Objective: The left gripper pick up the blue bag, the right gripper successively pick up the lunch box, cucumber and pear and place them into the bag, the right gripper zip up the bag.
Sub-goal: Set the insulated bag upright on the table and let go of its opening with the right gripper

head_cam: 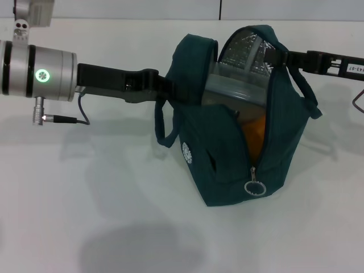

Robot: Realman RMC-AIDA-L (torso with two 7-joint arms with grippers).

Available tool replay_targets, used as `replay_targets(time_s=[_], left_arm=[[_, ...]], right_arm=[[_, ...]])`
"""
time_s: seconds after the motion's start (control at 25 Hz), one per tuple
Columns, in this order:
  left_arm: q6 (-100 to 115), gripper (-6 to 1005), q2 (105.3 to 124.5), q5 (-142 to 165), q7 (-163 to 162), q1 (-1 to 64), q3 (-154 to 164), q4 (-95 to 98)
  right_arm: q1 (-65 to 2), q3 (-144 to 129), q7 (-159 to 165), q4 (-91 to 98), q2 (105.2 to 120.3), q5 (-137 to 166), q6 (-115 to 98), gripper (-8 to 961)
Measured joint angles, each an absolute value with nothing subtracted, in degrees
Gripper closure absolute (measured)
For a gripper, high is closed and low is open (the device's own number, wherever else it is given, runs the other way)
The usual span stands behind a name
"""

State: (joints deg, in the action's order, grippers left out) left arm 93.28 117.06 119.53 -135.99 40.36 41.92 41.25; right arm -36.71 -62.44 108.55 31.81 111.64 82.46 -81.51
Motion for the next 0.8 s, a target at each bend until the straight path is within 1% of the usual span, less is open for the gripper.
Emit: replay_targets(time_s=[0.04,0.24,0.44,0.64,0.8], left_arm=[[93.33,940,117.02,119.16,-135.96,40.26,41.93,41.24],[93.28,939,116.88,118.84,-135.88,40.05,41.75,41.22],[92.82,939,116.43,118.84,-135.84,39.79,41.51,41.33],[92.37,939,115.66,118.83,-135.71,39.46,40.72,41.62],[92.02,939,115.36,118.82,-135.68,39.11,40.69,41.63]], right_arm=[[-36.65,-62.41,108.29,31.81,111.66,82.40,-81.60,874],[-35.04,-61.02,106.91,33.01,111.77,82.26,-82.71,703],[-32.50,-56.08,103.91,33.37,112.07,82.22,-86.96,465],[-29.11,-51.05,99.67,33.40,112.54,82.12,-94.12,362],[-25.81,-49.66,93.72,33.23,112.62,81.81,-103.00,279]])
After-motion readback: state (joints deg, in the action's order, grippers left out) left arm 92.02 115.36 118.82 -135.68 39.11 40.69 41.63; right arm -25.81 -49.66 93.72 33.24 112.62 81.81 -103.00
